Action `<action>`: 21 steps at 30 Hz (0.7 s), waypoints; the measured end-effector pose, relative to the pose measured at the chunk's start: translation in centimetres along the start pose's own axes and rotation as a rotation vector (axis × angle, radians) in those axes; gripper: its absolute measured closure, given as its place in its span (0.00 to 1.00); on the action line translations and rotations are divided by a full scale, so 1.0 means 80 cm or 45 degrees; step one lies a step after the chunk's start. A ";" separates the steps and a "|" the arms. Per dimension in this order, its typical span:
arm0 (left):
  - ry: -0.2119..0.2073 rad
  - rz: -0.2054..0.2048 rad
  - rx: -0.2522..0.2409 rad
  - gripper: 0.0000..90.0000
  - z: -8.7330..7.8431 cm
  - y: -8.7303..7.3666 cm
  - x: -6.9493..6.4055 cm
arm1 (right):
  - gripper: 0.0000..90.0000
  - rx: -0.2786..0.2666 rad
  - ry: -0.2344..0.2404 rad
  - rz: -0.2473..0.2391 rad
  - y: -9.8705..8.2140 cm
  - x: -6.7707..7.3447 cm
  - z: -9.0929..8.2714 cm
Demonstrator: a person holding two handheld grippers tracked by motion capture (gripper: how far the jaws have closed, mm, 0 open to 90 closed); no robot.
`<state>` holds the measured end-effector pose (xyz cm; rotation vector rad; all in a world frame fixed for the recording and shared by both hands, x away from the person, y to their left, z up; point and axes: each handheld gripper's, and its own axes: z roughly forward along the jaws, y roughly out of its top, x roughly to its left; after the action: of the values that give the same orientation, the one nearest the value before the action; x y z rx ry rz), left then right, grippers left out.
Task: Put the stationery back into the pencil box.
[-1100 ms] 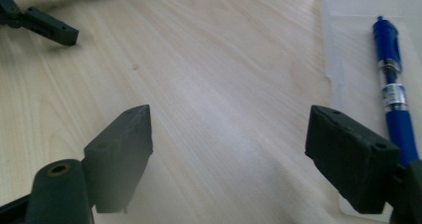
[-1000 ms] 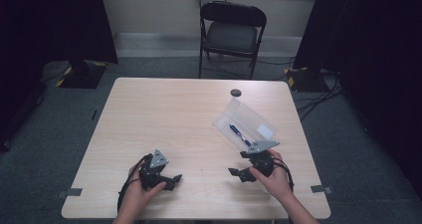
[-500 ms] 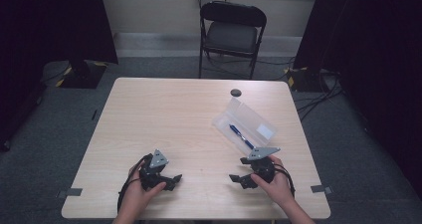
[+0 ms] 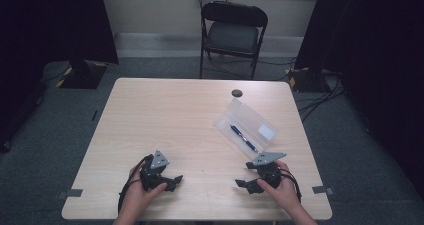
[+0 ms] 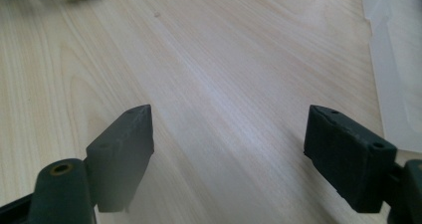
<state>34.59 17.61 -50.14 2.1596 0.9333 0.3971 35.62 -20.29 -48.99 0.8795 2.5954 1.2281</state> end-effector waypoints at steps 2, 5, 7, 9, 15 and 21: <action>0.000 0.000 0.000 0.12 0.000 0.000 0.000 | 0.21 0.001 -0.004 -0.003 -0.002 -0.001 -0.002; 0.000 -0.001 0.000 0.13 0.000 0.000 0.000 | 0.21 -0.003 -0.004 -0.002 -0.006 -0.002 -0.004; -0.001 0.000 0.000 0.12 0.000 0.000 0.000 | 0.21 -0.001 -0.001 -0.003 -0.007 -0.002 -0.005; 0.000 0.000 0.000 0.13 0.000 0.000 0.000 | 0.21 0.004 0.000 -0.010 -0.009 -0.002 -0.006; 0.000 0.000 0.000 0.12 0.000 0.000 0.000 | 0.21 0.021 -0.011 -0.035 -0.017 -0.003 -0.008; 0.000 0.000 0.000 0.13 0.000 0.000 0.000 | 0.21 0.004 -0.028 -0.087 -0.023 0.000 -0.008</action>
<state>34.59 17.61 -50.14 2.1595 0.9333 0.3968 34.58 -21.65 -49.89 0.7935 2.5882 1.1901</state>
